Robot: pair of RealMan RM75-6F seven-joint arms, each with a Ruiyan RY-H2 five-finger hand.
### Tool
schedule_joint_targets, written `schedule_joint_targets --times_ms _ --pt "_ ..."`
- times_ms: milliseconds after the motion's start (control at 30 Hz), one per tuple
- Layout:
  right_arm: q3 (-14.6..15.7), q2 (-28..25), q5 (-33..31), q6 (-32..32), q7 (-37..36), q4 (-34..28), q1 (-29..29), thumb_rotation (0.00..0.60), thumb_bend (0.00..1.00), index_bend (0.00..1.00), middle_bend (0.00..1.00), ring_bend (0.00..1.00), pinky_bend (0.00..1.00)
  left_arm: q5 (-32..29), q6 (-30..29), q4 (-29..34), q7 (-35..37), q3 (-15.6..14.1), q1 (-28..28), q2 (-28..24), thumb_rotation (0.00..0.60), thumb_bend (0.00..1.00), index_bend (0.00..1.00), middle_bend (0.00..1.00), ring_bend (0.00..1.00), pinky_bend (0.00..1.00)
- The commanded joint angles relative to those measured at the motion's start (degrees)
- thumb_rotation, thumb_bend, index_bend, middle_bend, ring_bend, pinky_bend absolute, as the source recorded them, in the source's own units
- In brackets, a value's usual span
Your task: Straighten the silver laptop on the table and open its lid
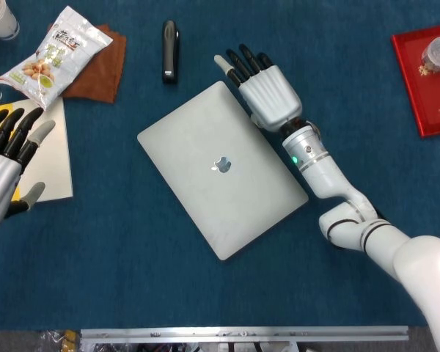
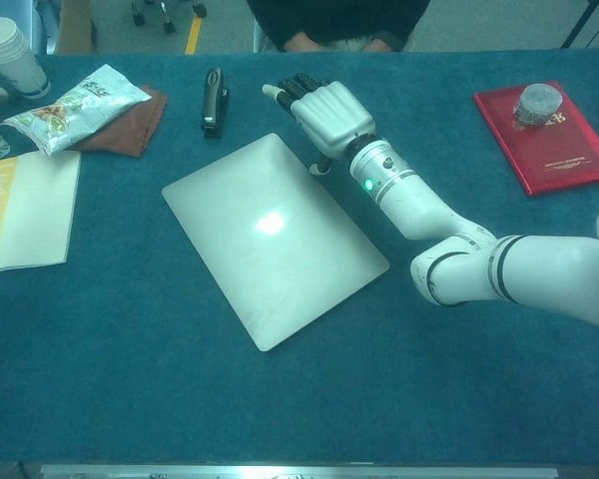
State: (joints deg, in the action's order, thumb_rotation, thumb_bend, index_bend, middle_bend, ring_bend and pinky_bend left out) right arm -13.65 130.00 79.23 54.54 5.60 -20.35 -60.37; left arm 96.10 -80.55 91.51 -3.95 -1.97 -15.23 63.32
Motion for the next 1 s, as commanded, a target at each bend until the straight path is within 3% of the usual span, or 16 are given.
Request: schedule_joint_targets --times_ms 33,200,500,700,1000 --pt "-0.43 -0.16 -0.14 1.69 -0.26 0.29 0.0 0.6 0.0 0.0 0.1 0.0 0.23 0.31 0.23 0.39 -0.11 0.04 -0.24 -0.43 0.6 0.27 0.01 0.04 0.0 0.05" --pt "-0.33 -2.86 0.05 4.2 -0.53 -1.24 1.86 0.6 0.0 0.0 0.1 0.0 0.24 0.64 0.97 0.97 -0.57 0.09 -0.73 -0.55 0.6 0.27 0.01 0.04 0.0 0.05" --pt "0.27 -12.63 0.24 8.35 1.73 -11.34 7.29 0.6 0.0 0.0 0.1 0.0 0.24 1.0 2.9 1.37 -1.84 0.31 -1.99 0.33 0.6 0.27 0.01 0.04 0.0 0.05" --pt "-0.57 -20.99 -1.03 10.18 5.28 -23.02 10.81 0.6 0.0 0.0 0.1 0.0 0.24 1.46 5.58 1.39 -2.16 0.43 -3.85 0.86 0.6 0.27 0.02 0.05 0.0 0.05" --pt "-0.02 -37.22 -3.72 12.12 15.49 -46.57 17.66 0.6 0.02 0.0 0.1 0.0 0.24 2.6 9.59 -0.14 0.54 0.12 -7.11 2.24 0.6 0.27 0.06 0.08 0.0 0.05"
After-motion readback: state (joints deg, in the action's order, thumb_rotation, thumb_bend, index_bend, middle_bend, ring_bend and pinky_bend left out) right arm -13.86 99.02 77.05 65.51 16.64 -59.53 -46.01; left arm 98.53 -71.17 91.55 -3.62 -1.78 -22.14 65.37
